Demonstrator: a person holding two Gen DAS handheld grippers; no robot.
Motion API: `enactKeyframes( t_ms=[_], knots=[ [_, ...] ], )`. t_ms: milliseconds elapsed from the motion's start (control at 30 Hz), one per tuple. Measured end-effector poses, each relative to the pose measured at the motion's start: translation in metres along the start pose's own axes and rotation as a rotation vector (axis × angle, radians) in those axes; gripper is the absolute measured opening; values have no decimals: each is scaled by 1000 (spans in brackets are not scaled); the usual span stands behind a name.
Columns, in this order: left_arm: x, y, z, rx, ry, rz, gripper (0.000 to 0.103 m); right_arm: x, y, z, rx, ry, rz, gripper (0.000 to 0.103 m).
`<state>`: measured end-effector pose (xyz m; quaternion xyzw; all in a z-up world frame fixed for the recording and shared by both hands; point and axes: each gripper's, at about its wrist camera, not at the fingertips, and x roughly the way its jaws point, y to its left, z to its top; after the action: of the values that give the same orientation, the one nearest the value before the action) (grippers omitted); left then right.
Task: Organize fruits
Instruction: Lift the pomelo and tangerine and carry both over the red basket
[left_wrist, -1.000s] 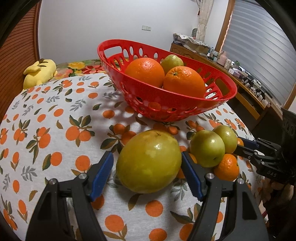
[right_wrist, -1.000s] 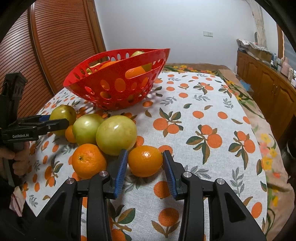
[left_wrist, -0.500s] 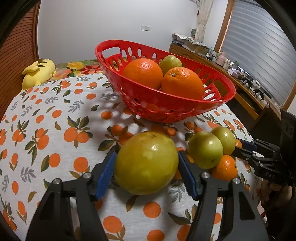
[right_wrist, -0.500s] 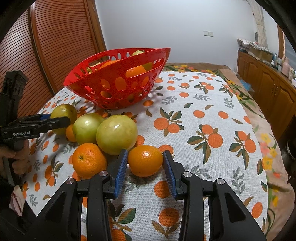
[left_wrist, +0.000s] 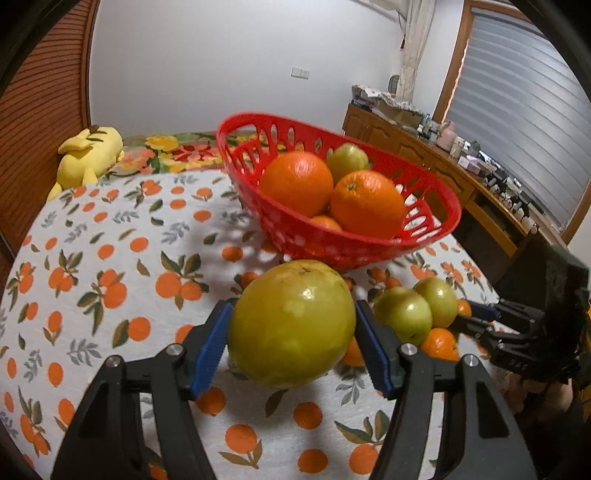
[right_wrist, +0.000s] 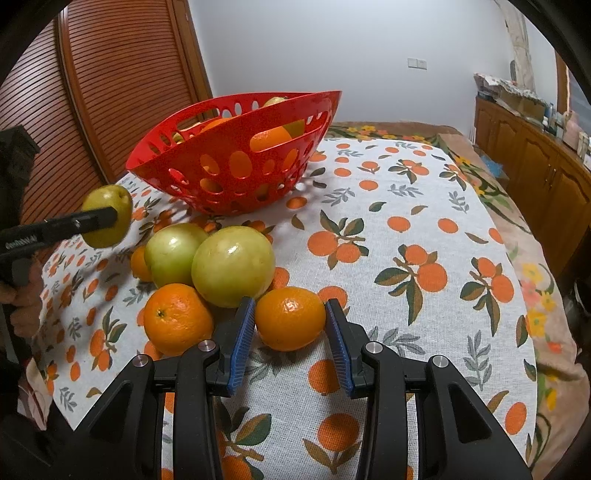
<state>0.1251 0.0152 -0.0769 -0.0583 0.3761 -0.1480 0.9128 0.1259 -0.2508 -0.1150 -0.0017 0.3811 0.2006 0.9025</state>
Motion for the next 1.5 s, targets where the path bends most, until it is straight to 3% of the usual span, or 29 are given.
enactKeyframes(
  t_ms=[567,1000,1500],
  knots=[
    [-32,-19,42,56,-105,-27,65,-25,-1,10,-1,-66,-35,38],
    [-22,-32,62,102,-105,-7,65,-58,17,64,-94,-164,-32,38],
    [3,-39,71,121,-77,-14,65,-37,19,123,-147,-179,-7,38]
  ],
)
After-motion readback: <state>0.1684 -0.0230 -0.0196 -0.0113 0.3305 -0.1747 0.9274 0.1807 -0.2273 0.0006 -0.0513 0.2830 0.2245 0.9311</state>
